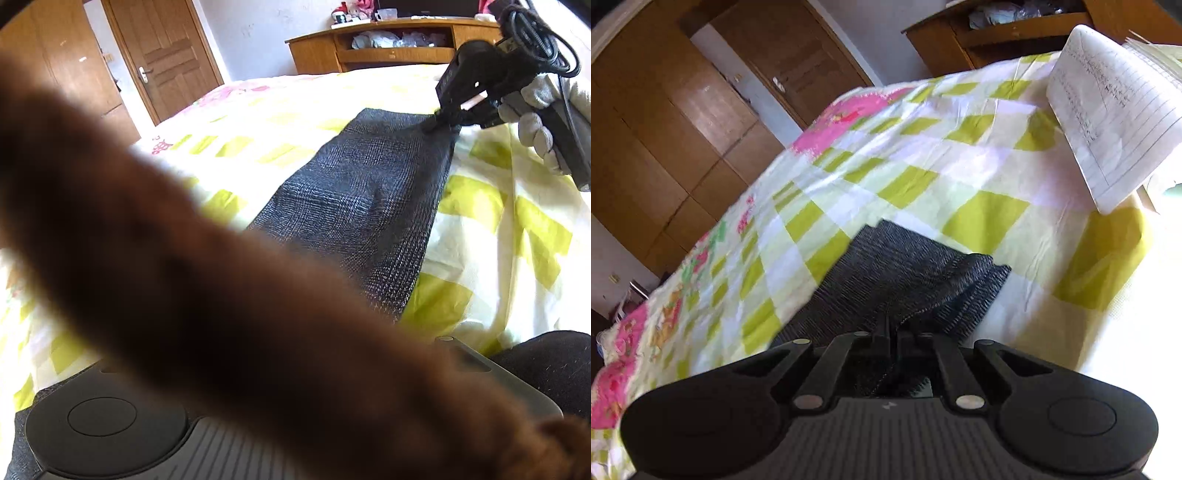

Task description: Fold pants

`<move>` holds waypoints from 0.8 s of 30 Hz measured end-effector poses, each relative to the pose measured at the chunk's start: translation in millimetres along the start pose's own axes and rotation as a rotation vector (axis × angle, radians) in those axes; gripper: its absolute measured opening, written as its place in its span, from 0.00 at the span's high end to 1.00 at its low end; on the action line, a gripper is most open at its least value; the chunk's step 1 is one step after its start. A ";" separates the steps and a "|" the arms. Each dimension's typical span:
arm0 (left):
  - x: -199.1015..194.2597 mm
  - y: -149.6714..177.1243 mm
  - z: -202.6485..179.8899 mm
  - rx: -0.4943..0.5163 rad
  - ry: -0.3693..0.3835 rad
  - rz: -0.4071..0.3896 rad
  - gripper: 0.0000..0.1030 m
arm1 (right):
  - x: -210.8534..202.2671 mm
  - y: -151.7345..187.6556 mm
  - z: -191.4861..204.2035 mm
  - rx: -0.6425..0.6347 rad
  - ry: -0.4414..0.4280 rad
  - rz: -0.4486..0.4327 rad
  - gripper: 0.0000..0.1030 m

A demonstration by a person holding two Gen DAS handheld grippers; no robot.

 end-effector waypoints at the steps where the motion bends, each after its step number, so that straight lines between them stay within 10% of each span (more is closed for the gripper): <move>1: -1.5 0.2 -0.5 0.005 -0.003 -0.004 0.47 | 0.7 2.7 -1.3 -0.004 0.005 0.003 0.78; 20: -15.2 13.0 0.8 -0.048 -0.007 -0.020 0.41 | -12.2 24.7 -8.1 0.145 -0.073 0.004 0.46; 22: -13.7 17.0 2.6 -0.071 0.001 -0.017 0.41 | -4.8 24.1 -3.4 0.151 -0.068 0.003 0.48; 24: -12.1 14.4 5.6 -0.087 0.011 -0.010 0.40 | 1.5 21.9 -2.4 0.192 -0.093 0.007 0.76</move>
Point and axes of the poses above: each gripper's, at about its wrist camera, not at the fingertips, and x roughly the way its jaws point, z to its left, y to its underside, the point moved 4 cm from there along x, roughly the way its jaws point, and after that the axes turned 5 degrees about z, right-handed, at the moved point
